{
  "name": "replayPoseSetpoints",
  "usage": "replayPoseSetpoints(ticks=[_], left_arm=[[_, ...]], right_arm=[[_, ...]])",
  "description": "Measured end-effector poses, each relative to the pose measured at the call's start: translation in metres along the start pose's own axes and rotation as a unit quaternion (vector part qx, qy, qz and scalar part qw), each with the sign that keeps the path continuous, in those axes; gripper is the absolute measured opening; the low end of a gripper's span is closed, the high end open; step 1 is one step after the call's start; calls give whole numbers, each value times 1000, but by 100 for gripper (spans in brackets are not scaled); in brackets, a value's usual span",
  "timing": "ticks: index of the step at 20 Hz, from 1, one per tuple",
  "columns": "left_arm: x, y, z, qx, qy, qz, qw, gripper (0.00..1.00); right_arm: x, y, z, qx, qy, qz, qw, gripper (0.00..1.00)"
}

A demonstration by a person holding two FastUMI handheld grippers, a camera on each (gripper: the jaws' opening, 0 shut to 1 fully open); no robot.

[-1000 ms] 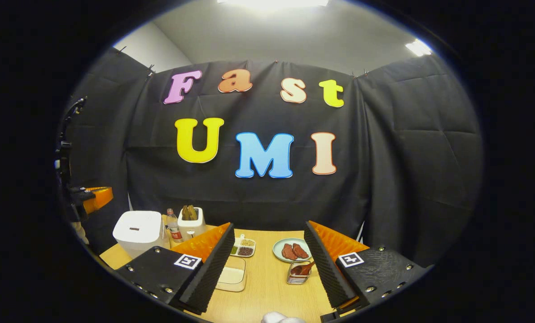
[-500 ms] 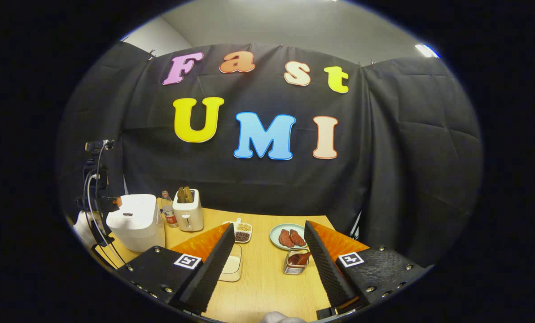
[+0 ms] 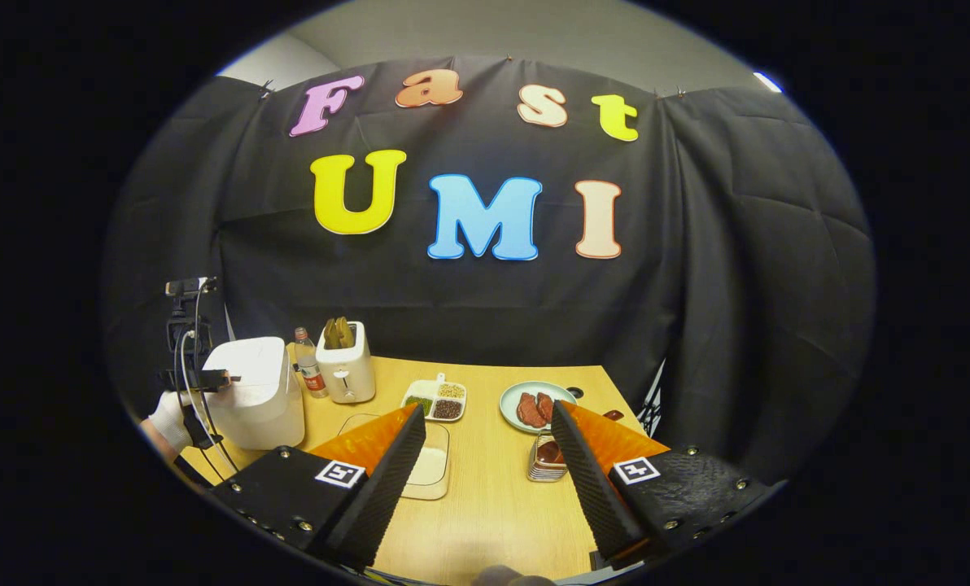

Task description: Close the left gripper, press the button to open the rice cooker; take a wooden spoon from the chopstick holder with the right hand, scoop a spoonful of rice and pour it into the rice cooker, then put the wooden spoon back into the chopstick holder.

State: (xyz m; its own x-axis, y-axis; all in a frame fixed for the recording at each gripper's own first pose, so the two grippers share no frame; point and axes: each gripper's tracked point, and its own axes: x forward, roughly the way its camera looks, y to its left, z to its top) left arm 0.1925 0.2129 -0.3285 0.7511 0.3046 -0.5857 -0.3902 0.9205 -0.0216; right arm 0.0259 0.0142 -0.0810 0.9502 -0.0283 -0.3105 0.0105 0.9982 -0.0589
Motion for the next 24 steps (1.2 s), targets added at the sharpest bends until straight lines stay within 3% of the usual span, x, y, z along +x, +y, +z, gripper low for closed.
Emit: replayPoseSetpoints(ticks=[6, 9, 11, 13, 15, 17, 19, 24], left_arm=[[6, 1, -4, -10, 46, -8, 999, 9], [6, 0, 0, 1, 33, -6, 999, 9], [-2, -1, 25, 19, -33, -3, 999, 9], [-24, -1, 72, 25, -124, 10, 992, 9], [-71, 6, 137, 15, -237, 28, 971, 9], [-121, 7, 171, 22, -296, 28, 955, 9], [-154, -4, 181, 20, -306, 4, 952, 9], [-197, -17, 149, -10, -272, -46, 961, 10]], right_arm=[[4, 14, -2, 13, 2, 16, 1000, 95], [6, 14, -5, 9, 1, 17, 1000, 95], [5, 12, -7, 7, -2, 16, 1000, 95], [4, 8, -8, 2, -7, 11, 1000, 95], [1, 6, -7, 0, -15, 9, 1000, 95], [0, 5, -5, 2, -21, 9, 1000, 95], [0, 6, -2, 8, -27, 12, 1000, 95], [1, -1, -5, 11, -34, 3, 999, 95]])
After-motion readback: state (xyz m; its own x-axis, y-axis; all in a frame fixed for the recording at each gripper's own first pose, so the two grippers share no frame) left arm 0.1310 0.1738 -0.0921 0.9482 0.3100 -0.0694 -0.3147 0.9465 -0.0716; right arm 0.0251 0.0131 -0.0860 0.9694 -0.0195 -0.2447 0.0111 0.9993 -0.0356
